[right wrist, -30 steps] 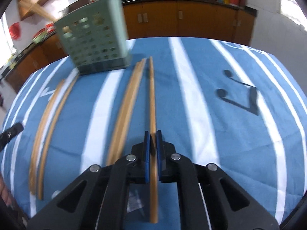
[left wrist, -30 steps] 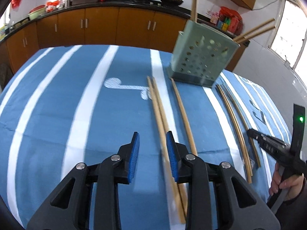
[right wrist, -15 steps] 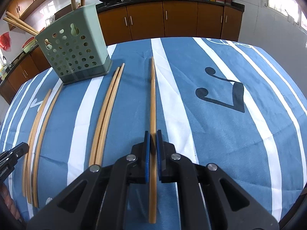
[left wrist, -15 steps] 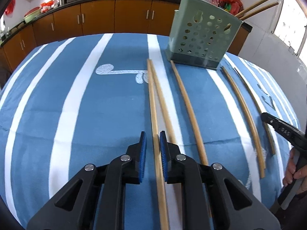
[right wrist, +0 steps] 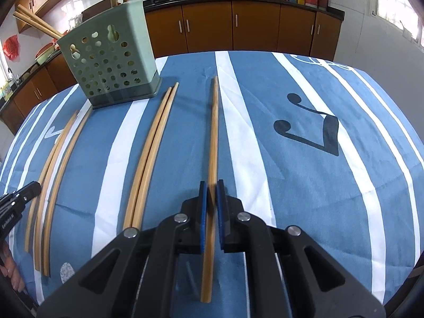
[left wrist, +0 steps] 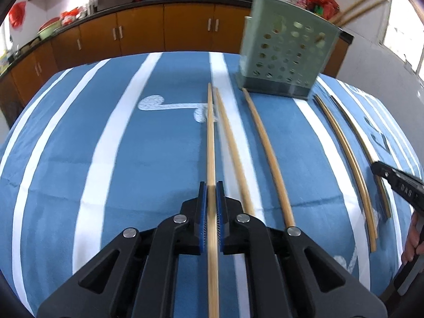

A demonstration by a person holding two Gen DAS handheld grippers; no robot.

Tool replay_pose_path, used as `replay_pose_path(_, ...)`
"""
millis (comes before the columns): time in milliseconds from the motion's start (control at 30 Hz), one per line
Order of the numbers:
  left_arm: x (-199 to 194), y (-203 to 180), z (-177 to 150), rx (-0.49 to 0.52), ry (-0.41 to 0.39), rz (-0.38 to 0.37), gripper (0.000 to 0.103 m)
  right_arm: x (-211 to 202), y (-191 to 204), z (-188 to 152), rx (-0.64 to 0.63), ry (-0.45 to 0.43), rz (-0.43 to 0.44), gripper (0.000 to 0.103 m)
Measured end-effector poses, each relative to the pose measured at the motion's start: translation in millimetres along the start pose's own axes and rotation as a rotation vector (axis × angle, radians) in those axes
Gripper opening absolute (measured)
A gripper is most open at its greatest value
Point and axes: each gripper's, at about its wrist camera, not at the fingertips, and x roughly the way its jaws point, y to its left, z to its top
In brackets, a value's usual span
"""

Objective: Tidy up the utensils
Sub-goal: 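Lower both tools to the table and grasp another chopstick each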

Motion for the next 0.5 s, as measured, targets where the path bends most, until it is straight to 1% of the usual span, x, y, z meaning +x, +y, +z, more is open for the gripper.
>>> replay_pose_path(267, 12, 38, 23, -0.1, 0.003, 0.047, 0.007, 9, -4, 11, -0.007, -0.015, -0.015, 0.008)
replay_pose_path(367, 15, 46, 27, -0.11, -0.001, 0.041, 0.007, 13, -6, 16, -0.013, -0.024, -0.037, 0.008)
replay_pose_path(500, 15, 45, 25, -0.096, -0.022, 0.048, 0.008, 19, -12, 22, -0.013, -0.039, -0.065, 0.008)
